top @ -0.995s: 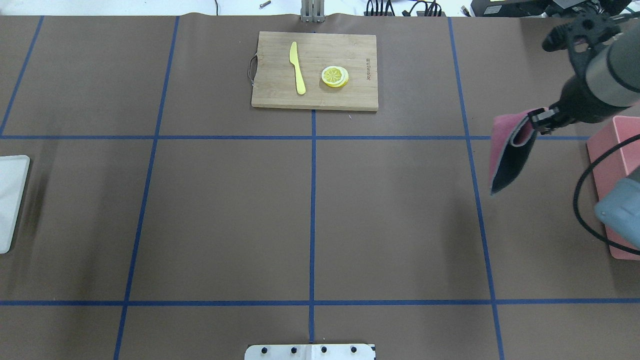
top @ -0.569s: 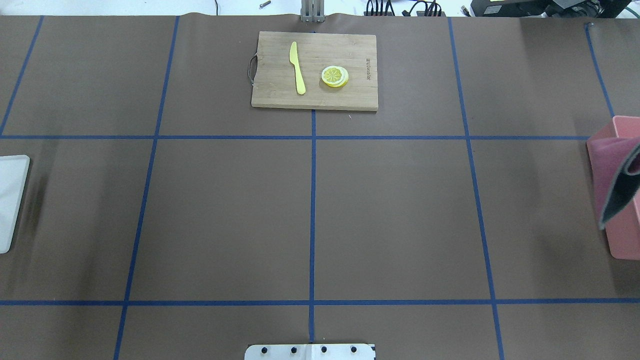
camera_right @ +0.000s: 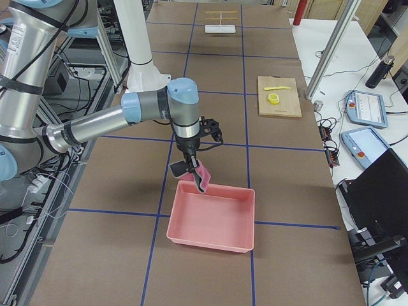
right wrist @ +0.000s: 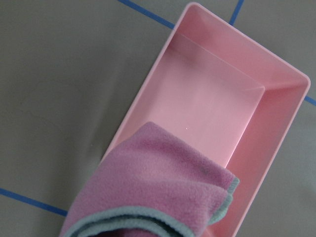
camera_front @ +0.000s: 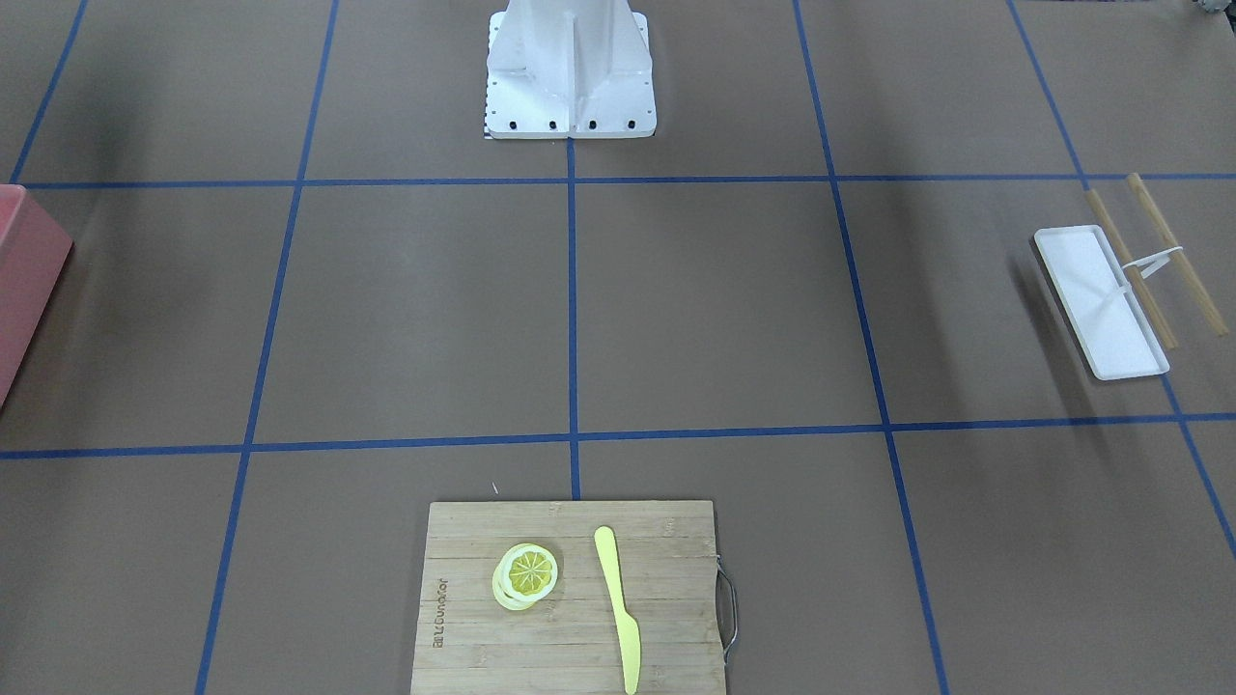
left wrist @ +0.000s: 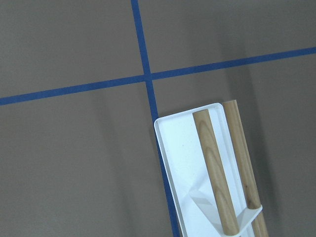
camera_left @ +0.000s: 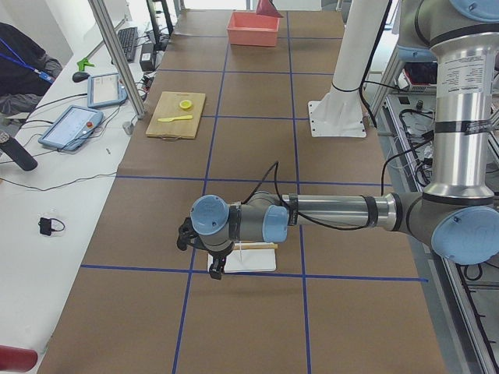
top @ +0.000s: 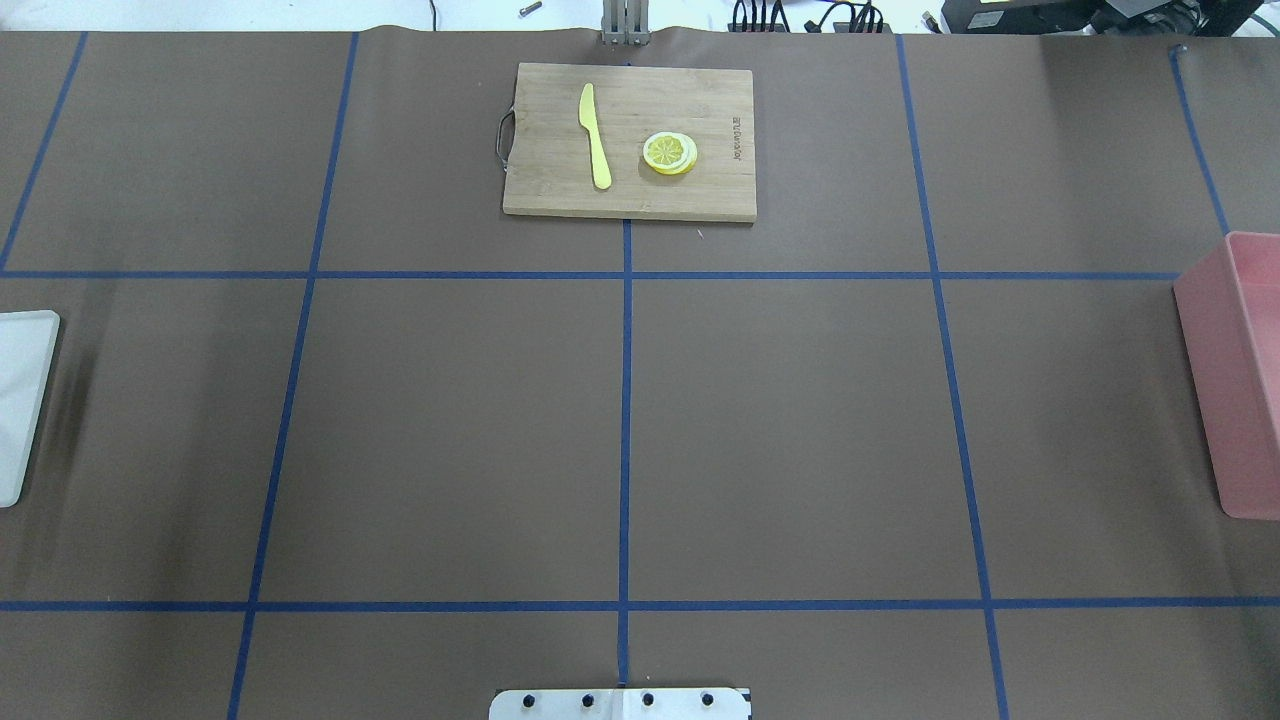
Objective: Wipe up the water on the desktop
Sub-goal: 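Release the cloth in the pink bin and hold the right gripper still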
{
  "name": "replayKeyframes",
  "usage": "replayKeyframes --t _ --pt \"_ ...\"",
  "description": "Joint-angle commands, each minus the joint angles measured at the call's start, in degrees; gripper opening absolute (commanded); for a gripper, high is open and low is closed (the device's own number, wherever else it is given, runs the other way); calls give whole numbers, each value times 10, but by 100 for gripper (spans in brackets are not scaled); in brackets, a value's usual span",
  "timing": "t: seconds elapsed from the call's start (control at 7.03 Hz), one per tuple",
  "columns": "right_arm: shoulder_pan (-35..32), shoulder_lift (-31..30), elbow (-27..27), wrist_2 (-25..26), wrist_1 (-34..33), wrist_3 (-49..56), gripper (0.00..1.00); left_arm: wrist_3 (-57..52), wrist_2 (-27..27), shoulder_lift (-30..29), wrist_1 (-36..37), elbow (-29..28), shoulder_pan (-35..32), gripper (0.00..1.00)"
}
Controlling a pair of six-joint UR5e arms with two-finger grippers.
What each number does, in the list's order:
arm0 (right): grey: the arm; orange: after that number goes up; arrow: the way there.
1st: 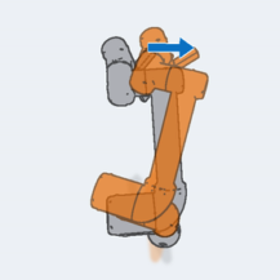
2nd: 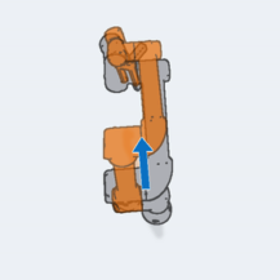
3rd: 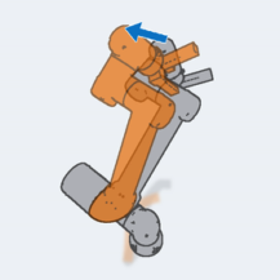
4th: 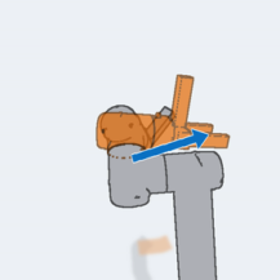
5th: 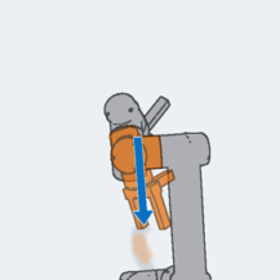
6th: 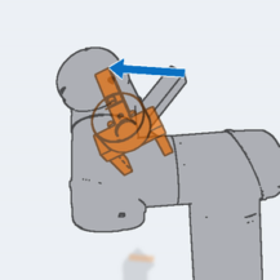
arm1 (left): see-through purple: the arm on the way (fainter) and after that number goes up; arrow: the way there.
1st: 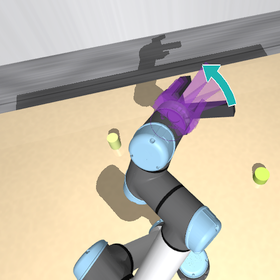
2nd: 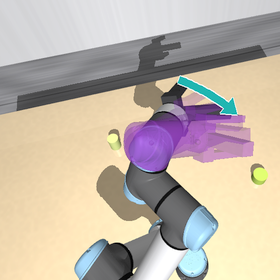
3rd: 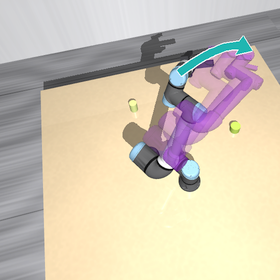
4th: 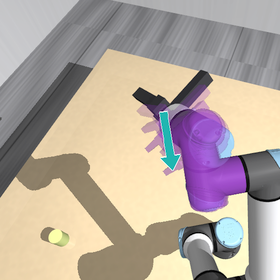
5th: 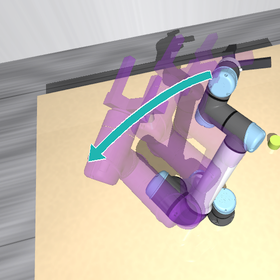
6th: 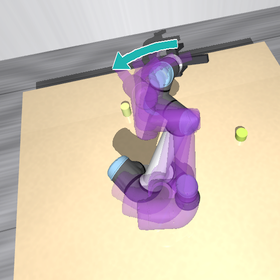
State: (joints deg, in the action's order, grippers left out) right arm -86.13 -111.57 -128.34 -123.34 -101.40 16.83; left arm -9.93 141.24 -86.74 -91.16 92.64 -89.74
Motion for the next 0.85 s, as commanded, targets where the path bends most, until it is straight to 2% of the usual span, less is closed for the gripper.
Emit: replayKeyframes --t 0.0,0.14,0.43,0.71 --pt "-19 -18 85 -8 77 23 0 -1 1 0 -2 1 0 99" --pt "-20 -36 105 -8 114 20 0 0 1 0 -2 1 0 99" --pt "-19 -49 110 -5 122 18 0 0 0 0 -2 0 0 99" --pt "-19 -45 114 -4 124 16 99 0 0 0 -2 0 0 99"
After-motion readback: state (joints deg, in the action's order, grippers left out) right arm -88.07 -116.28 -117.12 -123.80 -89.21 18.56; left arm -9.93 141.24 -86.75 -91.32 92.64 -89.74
